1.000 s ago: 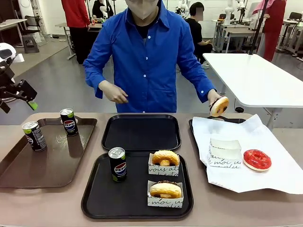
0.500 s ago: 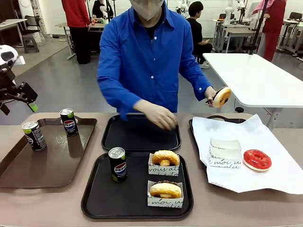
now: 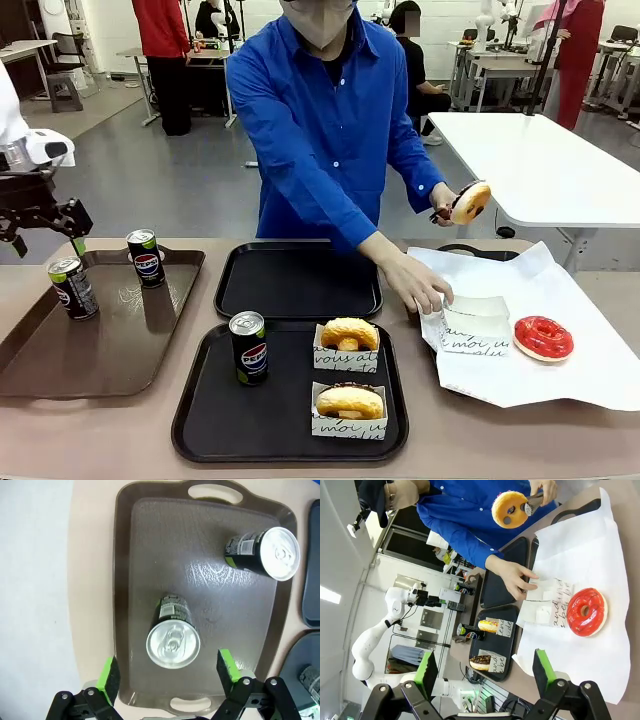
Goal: Set up donuts and drinks on trays.
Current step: Pick up one Pepsi coke from the Handle tray and place it on the Flat Tray without a Pepsi coke.
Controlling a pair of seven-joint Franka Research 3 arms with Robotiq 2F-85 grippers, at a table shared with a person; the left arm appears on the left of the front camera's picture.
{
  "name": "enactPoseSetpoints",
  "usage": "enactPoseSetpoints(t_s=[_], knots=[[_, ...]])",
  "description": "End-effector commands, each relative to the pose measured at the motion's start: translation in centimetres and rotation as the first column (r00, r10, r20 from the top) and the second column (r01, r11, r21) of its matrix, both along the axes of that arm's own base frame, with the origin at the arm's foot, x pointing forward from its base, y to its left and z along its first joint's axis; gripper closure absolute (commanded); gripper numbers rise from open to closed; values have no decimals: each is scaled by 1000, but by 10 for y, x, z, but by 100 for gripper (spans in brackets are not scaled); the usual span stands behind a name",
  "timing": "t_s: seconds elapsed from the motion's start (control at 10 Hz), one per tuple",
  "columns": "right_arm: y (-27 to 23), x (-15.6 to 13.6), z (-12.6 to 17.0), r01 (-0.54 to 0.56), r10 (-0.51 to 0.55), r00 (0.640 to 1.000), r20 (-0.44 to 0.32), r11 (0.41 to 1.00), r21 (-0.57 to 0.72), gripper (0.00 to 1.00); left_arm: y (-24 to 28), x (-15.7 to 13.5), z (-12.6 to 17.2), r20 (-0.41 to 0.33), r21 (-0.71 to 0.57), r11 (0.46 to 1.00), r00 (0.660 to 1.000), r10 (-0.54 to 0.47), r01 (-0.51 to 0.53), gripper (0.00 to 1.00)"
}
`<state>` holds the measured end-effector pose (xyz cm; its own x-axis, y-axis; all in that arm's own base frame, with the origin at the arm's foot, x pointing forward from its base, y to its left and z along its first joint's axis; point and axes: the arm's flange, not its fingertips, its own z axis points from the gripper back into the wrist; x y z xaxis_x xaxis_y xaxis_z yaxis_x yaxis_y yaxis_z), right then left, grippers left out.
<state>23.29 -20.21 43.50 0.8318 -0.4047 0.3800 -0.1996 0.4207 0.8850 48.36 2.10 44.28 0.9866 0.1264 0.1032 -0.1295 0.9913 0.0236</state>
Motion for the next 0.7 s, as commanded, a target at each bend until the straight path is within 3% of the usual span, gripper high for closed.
enactPoseSetpoints(t_s=[0.0,0.3,0.6], knots=[[0,1,-1,-4,3,1000,21,1000,10,0,-3,12,-2,-16,26,999,999,33,-33,0],[0,1,-1,-4,3,1000,21,1000,10,0,-2,19,-21,-66,26,999,997,30,-29,0],[0,1,-1,-4,3,1000,21,1000,10,0,-3,16,-35,-28,-17,1000,1000,7,-7,0]])
